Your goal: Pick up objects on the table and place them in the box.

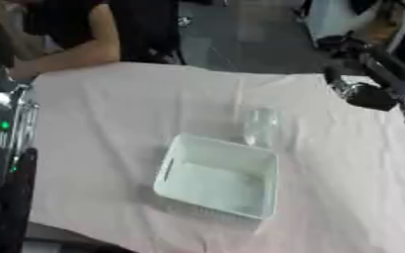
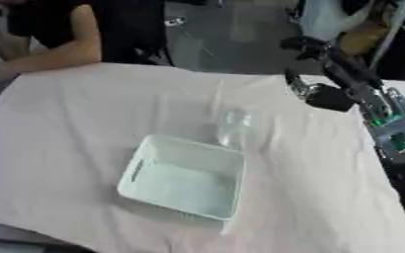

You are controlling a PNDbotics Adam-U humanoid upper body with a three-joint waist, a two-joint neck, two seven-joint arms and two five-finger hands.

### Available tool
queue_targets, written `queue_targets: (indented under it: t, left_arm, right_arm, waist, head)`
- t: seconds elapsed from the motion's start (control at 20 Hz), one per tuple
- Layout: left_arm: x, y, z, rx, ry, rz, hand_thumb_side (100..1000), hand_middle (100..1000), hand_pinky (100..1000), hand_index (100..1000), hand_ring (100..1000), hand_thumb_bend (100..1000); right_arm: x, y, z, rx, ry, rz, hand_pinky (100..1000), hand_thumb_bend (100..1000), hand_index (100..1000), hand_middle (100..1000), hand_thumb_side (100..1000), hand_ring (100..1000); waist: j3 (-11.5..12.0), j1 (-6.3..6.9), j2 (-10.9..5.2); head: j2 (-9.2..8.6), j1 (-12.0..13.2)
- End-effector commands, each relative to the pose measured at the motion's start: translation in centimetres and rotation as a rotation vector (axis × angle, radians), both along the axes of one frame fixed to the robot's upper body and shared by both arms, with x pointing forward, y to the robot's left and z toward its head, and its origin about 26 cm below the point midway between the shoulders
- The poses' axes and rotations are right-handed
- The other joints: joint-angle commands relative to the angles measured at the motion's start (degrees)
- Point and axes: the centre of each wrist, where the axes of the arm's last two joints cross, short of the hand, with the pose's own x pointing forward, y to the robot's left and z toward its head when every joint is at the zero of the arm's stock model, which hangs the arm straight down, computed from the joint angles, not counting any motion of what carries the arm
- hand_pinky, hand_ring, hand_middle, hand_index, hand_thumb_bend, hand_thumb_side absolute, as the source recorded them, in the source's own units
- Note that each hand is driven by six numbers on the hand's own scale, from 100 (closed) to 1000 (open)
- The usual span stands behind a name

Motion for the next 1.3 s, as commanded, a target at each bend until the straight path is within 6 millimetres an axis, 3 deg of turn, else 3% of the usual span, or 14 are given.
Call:
queue_targets:
  t: [0.05, 0.35, 0.4, 0.45, 0.5, 0.55, 0.8, 1.3]
  left_arm:
    - [-0.2, -0.2, 0.8, 0.011, -0.027, -0.015, 673, 675, 573, 789, 622, 229]
    - [-0.2, -0.4, 0.9, 0.016, -0.029, -0.024, 674, 672, 573, 789, 619, 228]
    - [-0.2, -0.4, 0.9, 0.016, -0.029, -0.026, 675, 672, 572, 790, 618, 227]
    - [-0.2, -0.4, 0.9, 0.016, -0.029, -0.027, 675, 672, 572, 789, 618, 227]
    - [-0.2, -0.5, 0.9, 0.016, -0.028, -0.028, 676, 671, 572, 789, 617, 225]
    - [-0.2, -0.5, 0.9, 0.017, -0.028, -0.028, 676, 671, 572, 789, 617, 225]
    - [-0.2, -0.5, 0.9, 0.018, -0.028, -0.030, 674, 672, 572, 790, 616, 227]
    - [-0.2, -0.6, 0.9, 0.019, -0.031, -0.037, 672, 671, 573, 789, 615, 228]
  right_arm:
    - [1.0, 0.0, -0.1, -0.029, 0.007, -0.012, 827, 145, 930, 910, 718, 929]
    - [1.9, 0.1, -1.8, -0.067, 0.049, -0.024, 826, 241, 936, 911, 722, 928]
    - [2.0, 0.1, -1.9, -0.077, 0.052, -0.021, 828, 356, 939, 915, 697, 930]
    - [2.1, 0.2, -1.9, -0.089, 0.055, -0.016, 829, 376, 939, 915, 693, 930]
    - [2.2, 0.3, -2.0, -0.110, 0.060, -0.009, 834, 519, 957, 926, 675, 939]
    - [2.3, 0.4, -1.9, -0.141, 0.069, 0.000, 838, 587, 963, 925, 671, 944]
    - [2.7, 0.9, -0.9, -0.290, 0.107, 0.026, 846, 603, 974, 954, 712, 965]
    - [3.0, 2.1, -0.5, -0.332, 0.126, 0.061, 844, 606, 973, 946, 744, 961]
  waist:
    - [0.2, 0.17, -0.39]
    - [0.3, 0.13, -0.24]
    - [0.4, 0.12, -0.22]
    - [0.4, 0.12, -0.20]
    - [0.4, 0.11, -0.18]
    - [0.4, 0.11, -0.17]
    - [0.4, 0.10, -0.15]
    - [0.7, 0.08, -0.15]
  head:
    - [-1.11, -1.0]
    - [-1.39, -1.1]
    - [-1.41, -1.1]
    - [-1.42, -1.1]
    - [-1.39, -1.1]
    - [-1.37, -1.1]
    - [-1.42, -1.4]
    - [-1.64, -1.4]
